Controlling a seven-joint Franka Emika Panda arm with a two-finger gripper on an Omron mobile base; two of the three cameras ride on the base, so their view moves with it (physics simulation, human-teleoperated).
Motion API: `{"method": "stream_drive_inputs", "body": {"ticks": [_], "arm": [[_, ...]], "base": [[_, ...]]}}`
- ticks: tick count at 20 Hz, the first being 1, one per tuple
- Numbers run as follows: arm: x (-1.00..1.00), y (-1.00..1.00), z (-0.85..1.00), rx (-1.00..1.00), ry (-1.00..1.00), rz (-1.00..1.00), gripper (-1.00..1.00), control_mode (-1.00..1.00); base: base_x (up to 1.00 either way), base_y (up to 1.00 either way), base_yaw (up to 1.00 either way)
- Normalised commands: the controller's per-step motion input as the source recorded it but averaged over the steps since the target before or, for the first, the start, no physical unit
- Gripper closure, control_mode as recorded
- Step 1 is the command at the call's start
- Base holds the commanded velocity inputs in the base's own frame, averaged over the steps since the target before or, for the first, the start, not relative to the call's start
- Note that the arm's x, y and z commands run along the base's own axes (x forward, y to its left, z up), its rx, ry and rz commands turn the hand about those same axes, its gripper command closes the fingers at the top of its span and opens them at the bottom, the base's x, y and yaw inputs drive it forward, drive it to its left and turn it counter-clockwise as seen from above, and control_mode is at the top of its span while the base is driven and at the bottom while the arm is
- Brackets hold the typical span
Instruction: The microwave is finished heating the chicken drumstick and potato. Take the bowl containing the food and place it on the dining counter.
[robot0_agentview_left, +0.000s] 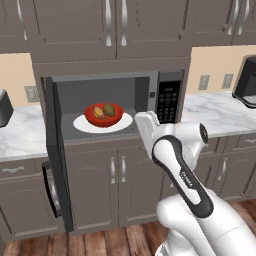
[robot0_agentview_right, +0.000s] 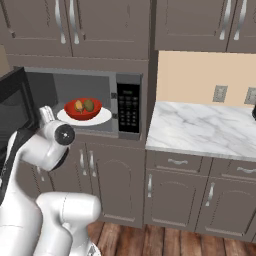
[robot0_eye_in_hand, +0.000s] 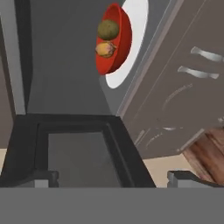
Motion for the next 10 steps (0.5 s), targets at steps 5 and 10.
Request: {"method": "stream_drive_inputs", "body": {"ticks": [5, 10], "arm": [[0.28, -0.78, 0.15, -0.28, 0.00, -0.14, -1.00, -1.00], [0.01, -0.02, 0.18, -0.20, -0.08, -0.01, -1.00, -1.00]], "base": [[0.00, 0.00, 0.00], [0.00, 0.00, 0.00]]}}
